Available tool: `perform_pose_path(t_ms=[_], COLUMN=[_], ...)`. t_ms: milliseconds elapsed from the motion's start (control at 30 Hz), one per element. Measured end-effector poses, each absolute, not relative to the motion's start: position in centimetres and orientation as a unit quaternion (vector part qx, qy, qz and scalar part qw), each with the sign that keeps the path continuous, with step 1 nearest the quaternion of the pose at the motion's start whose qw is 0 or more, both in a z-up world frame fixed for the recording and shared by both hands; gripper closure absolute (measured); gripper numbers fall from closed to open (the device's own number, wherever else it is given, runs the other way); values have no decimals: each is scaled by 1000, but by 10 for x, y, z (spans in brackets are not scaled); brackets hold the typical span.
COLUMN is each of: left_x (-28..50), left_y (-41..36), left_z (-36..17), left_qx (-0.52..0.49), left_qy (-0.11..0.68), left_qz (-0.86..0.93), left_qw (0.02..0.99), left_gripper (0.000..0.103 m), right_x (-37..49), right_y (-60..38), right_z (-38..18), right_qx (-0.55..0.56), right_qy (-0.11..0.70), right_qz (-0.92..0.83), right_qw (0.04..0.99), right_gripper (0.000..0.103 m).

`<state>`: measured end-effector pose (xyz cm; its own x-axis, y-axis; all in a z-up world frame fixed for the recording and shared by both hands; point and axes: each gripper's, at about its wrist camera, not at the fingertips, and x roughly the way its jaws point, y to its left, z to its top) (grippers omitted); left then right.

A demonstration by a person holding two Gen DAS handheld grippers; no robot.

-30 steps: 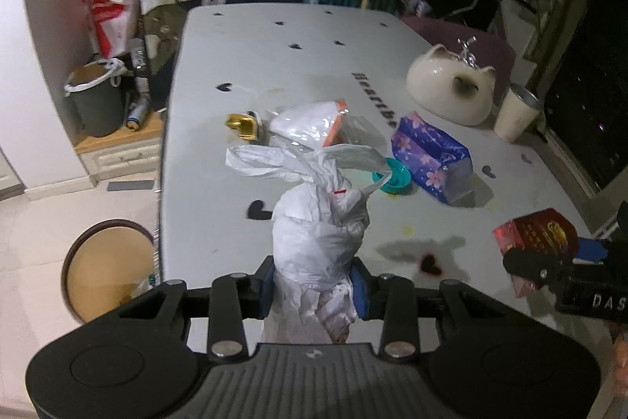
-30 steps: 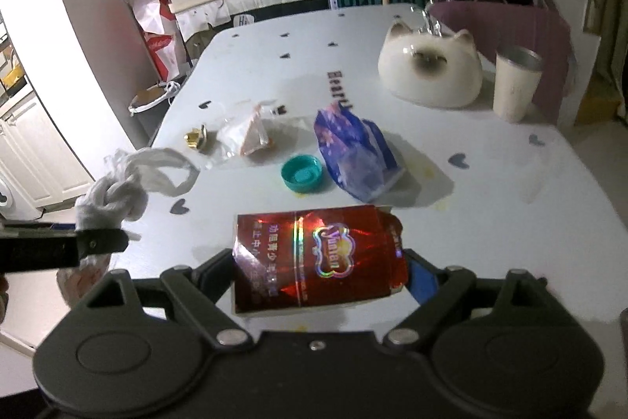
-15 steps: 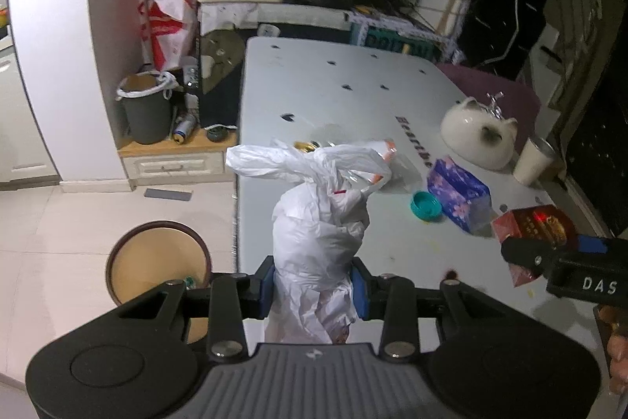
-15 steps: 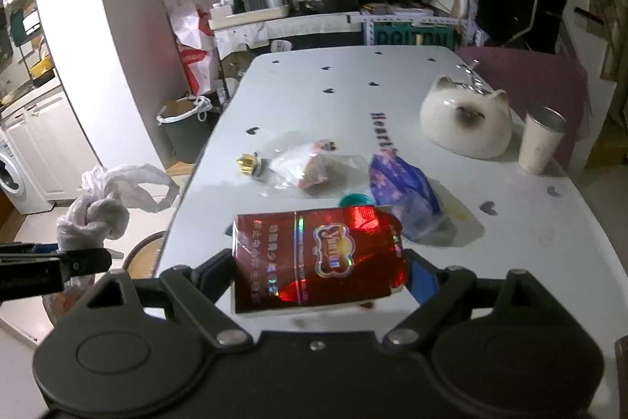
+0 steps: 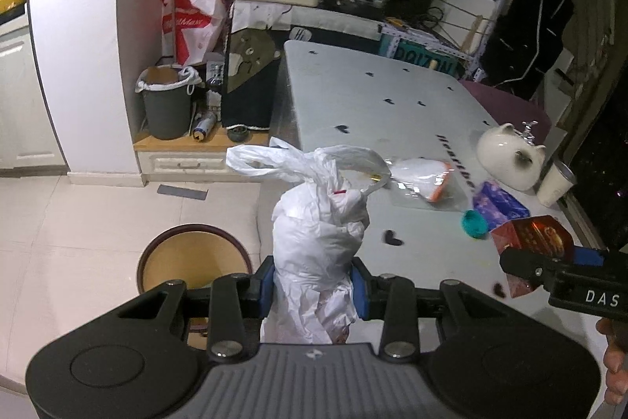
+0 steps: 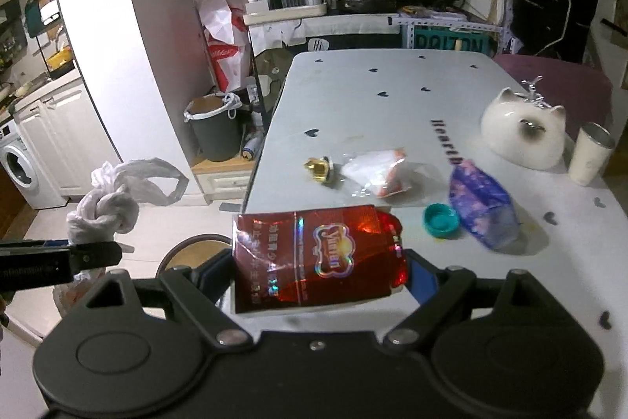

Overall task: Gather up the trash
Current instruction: 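Carry the red box and white bag with both tools over the wastebasket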

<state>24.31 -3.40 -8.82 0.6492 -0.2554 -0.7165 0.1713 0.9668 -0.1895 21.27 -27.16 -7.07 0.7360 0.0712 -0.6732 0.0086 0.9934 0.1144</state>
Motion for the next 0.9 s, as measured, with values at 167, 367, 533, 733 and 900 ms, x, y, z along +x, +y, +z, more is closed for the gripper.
perform_pose_path(t_ms=[167, 367, 533, 733, 900], left_x=[271, 305, 330, 362, 388], left_y=[9, 54, 85, 122, 149], left_z=[-92, -99, -112, -139, -167], left_qx=[-52, -54, -58, -74, -89], left_qy=[410, 417, 431, 464, 495], left_qz=[-122, -124, -116, -95, -78], left_qw=[903, 899, 893, 878, 861], left_gripper=[63, 63, 63, 63, 63], right_x=[235, 272, 302, 338, 365], right_y=[-229, -181, -146, -117, -93], right_z=[-72, -73, -85, -110, -137], right_qx=[55, 55, 53, 55, 53], right_qy=[370, 372, 384, 411, 438], right_qz=[8, 10, 19, 32, 49], right_qw=[927, 926, 922, 910, 896], right_gripper=[13, 13, 13, 13, 13])
